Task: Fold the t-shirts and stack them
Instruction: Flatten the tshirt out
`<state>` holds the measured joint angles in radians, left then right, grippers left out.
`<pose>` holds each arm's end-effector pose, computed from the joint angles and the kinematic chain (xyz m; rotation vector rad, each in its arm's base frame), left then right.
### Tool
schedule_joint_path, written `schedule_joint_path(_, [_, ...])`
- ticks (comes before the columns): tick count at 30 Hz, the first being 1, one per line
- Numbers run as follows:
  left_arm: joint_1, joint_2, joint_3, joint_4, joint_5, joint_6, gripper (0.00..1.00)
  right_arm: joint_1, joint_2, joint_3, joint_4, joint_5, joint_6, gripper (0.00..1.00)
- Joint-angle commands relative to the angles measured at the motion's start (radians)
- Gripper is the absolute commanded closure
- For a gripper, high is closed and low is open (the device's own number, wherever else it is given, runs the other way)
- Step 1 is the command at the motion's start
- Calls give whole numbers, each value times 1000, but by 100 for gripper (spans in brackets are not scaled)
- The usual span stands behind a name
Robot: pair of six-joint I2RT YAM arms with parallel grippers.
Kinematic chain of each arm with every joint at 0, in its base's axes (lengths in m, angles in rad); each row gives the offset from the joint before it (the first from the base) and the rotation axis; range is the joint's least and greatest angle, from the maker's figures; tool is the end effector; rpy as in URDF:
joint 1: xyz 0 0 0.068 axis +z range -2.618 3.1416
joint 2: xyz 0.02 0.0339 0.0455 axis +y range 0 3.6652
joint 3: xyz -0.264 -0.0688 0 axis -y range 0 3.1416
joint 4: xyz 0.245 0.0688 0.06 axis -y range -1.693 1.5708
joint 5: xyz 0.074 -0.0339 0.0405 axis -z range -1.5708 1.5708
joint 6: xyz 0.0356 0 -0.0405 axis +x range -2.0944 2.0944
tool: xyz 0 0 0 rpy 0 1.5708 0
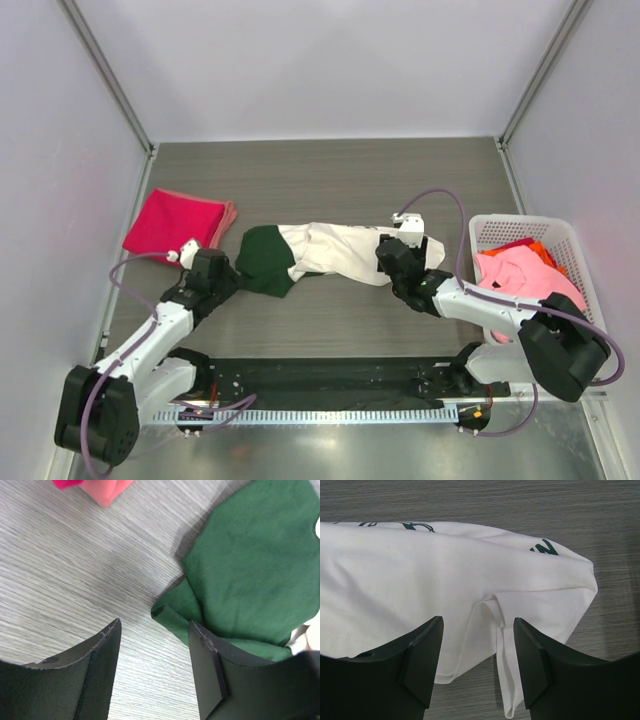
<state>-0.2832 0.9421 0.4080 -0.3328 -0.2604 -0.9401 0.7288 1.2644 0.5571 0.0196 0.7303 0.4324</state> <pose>0.1719 -0.0405 0.1713 -0.8875 2.2448 -0.2500 0.1973 0.1443 0.1878 0.0631 2.0647 -0.1227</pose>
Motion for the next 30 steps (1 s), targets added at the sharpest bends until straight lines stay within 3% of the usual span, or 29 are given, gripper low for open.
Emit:
schedule_joint_path(1, [4, 53, 11, 35, 36, -57, 44, -8, 1, 9, 45, 17, 28, 36])
schedule_joint_path(4, [4, 113, 20, 87, 76, -74, 58, -11, -11, 4, 45, 12, 29, 36])
schedule_joint_path(5, [4, 151, 31, 109, 91, -75, 73, -11, -17, 1, 45, 8, 32, 36])
schedule_joint_path(8, [4, 213, 67, 112, 135, -69, 100, -12, -25, -3, 45, 8, 32, 36])
schedule_joint_path(14, [3, 156, 158, -59, 46, -42, 100, -37, -88, -25, -6, -34, 87, 34])
schedule_joint_path(18, [3, 34, 236, -155, 21, -20, 100, -48, -114, 13, -253, -94, 239, 31])
schedule_joint_path(21, [3, -35, 268, -199, 30, -11, 100, -51, -115, 29, -349, -77, 328, 32])
schedule_joint_path(30, [4, -49, 362, -282, 30, 27, 100, -48, -82, -13, -405, -178, 411, 42])
